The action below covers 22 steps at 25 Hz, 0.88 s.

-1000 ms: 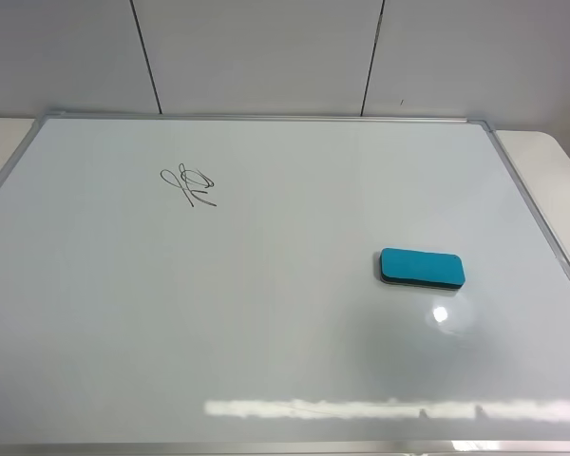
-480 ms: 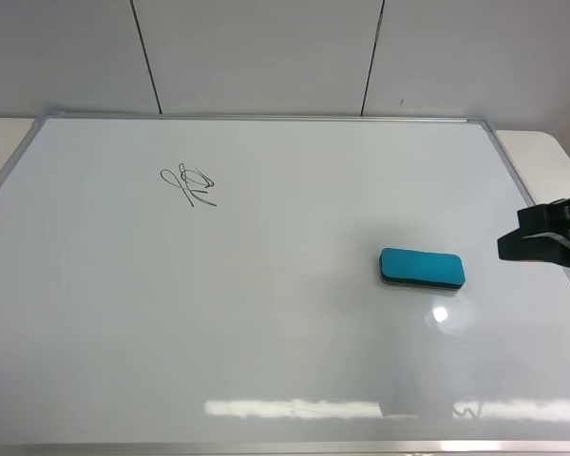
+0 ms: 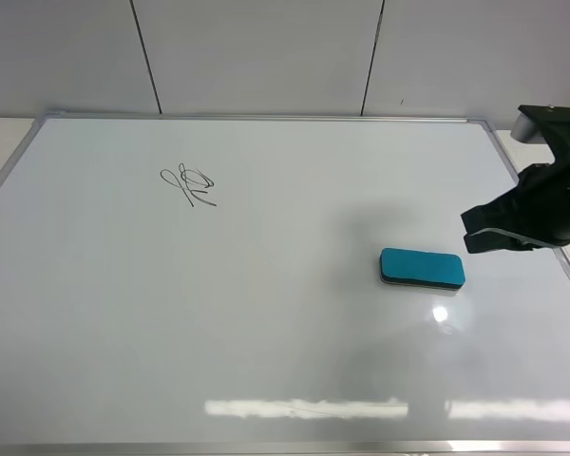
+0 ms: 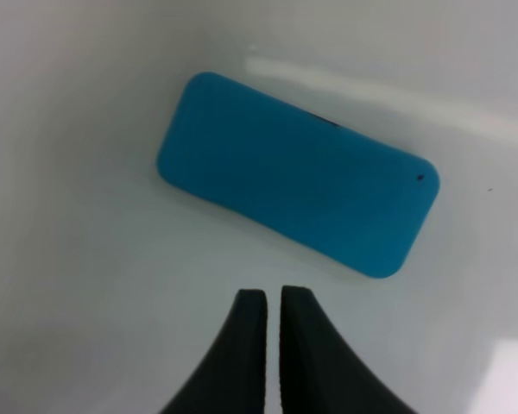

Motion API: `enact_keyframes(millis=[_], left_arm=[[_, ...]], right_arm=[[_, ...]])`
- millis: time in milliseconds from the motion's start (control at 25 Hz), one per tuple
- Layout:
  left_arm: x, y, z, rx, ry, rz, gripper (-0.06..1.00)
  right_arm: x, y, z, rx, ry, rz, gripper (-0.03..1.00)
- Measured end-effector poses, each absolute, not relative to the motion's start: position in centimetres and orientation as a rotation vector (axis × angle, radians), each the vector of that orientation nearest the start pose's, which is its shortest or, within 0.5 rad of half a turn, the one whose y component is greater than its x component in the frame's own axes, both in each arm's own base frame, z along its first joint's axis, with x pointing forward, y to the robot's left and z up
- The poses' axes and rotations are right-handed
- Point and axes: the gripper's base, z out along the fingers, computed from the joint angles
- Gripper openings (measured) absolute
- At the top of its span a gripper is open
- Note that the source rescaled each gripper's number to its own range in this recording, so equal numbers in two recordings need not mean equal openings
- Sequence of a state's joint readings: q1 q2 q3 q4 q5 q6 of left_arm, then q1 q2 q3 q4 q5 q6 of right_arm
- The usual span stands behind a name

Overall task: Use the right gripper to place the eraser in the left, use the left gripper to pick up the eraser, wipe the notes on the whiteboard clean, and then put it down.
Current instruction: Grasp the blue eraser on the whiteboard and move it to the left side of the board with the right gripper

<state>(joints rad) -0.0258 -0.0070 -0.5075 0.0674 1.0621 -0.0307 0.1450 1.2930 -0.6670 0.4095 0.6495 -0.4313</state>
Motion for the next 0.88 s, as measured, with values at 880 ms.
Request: enact_keyframes(millis=[880], left_arm=[[-0.7,0.6,27.9,-0.009,2.03,0.045,1.0]], right_arm=[[25.3,6.4,15.2,-0.462,2.798,0.16,0.0]])
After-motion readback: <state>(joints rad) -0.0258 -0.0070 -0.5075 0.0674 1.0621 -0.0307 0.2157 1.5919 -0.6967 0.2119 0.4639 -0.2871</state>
